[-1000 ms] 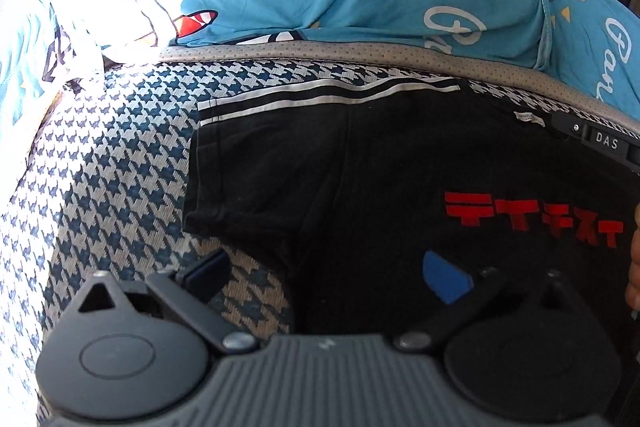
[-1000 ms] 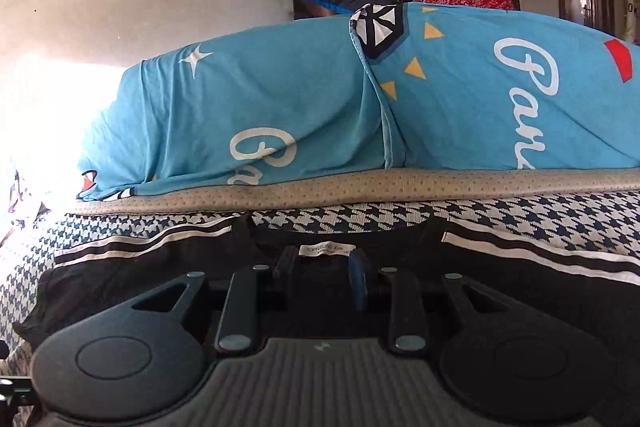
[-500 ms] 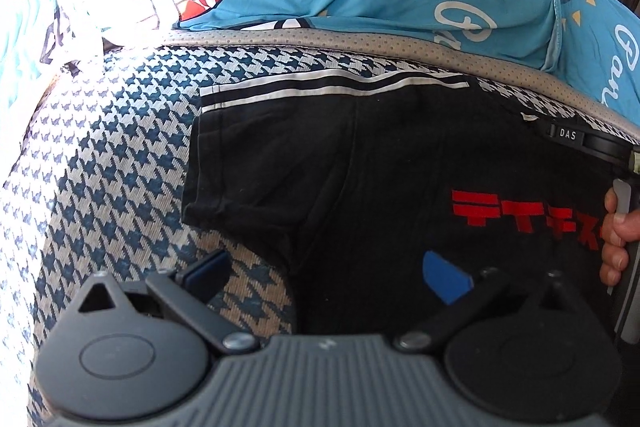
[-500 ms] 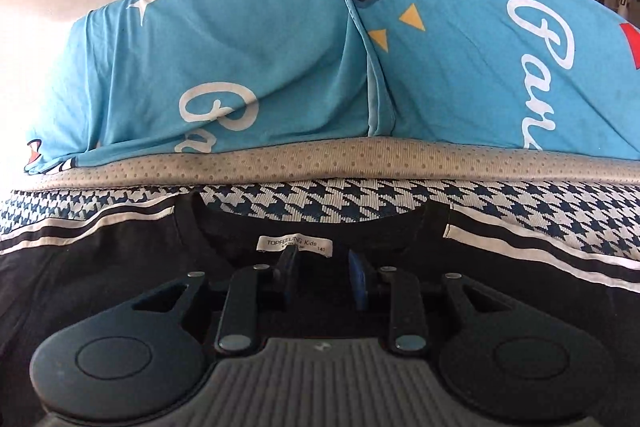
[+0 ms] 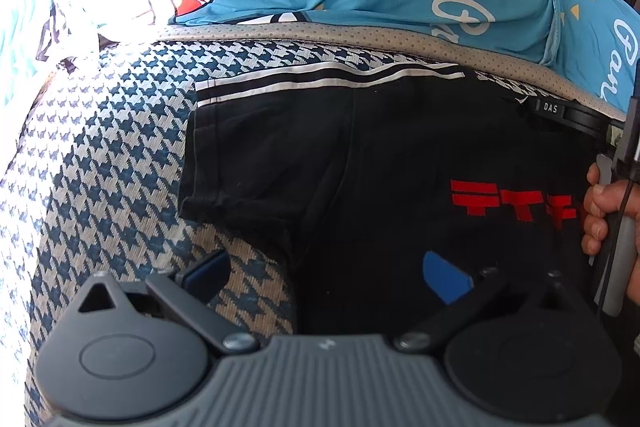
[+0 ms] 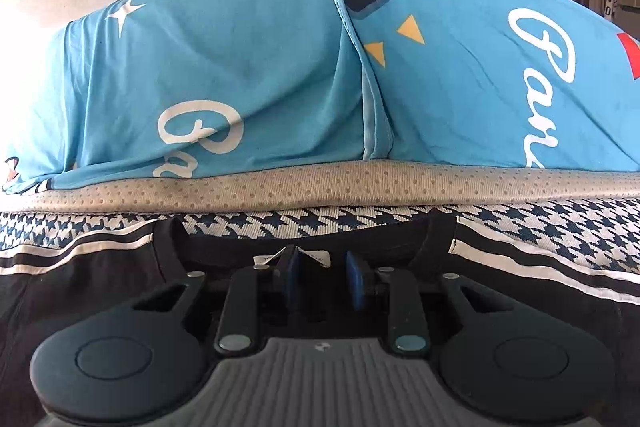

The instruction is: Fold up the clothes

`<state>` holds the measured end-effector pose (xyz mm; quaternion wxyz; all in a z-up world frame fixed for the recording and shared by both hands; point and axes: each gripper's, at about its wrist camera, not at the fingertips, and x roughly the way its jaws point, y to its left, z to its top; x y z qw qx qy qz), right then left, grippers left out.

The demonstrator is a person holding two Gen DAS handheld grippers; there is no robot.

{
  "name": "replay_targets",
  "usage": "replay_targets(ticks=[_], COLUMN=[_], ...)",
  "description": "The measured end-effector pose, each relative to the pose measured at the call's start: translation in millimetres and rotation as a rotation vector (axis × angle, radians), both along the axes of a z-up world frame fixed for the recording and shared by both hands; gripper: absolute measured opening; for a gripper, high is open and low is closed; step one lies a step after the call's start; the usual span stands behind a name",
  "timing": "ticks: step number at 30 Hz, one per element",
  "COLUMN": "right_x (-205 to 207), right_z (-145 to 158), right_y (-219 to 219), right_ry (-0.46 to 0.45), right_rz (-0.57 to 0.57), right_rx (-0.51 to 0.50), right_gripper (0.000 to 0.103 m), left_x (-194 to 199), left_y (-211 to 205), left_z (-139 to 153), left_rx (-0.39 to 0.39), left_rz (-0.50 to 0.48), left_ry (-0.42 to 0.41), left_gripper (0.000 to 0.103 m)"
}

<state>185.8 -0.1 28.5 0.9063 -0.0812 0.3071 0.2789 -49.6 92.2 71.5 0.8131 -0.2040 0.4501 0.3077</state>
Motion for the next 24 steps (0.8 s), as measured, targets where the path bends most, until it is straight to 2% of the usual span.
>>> replay_targets(ticks=[7,12,17,20,24], right_x=[-4,-15,-23,-30,-29], right_z=[7,27,40,44,42], right_y=[-6,-29,-74,-101,-149], right_ry=[0.015,0.002,0.056,0.061,0.076], right_rz=[-0.016,0.009,-0.007,-0.031,-0.111], right_rx=[0.034,0.043,0.055,0.029,0.047], right_gripper=[0.026,0.026,0.026,0.03,0.033], left_x=[-1,-3,-4,-4,-8], left_y=[-1,-2,-10,-14,-17], left_z=[4,9,10,9,8], left_rx=[0.018,0.026,0.045,0.052,0.053], left_rz=[-0.005,-0.011,-0.035,-0.047,-0.058], left_ry=[-0.008,-0.019,-0.012,-0.005,-0.001], left_gripper=[0.103,0.103,0.103,0.103,0.103])
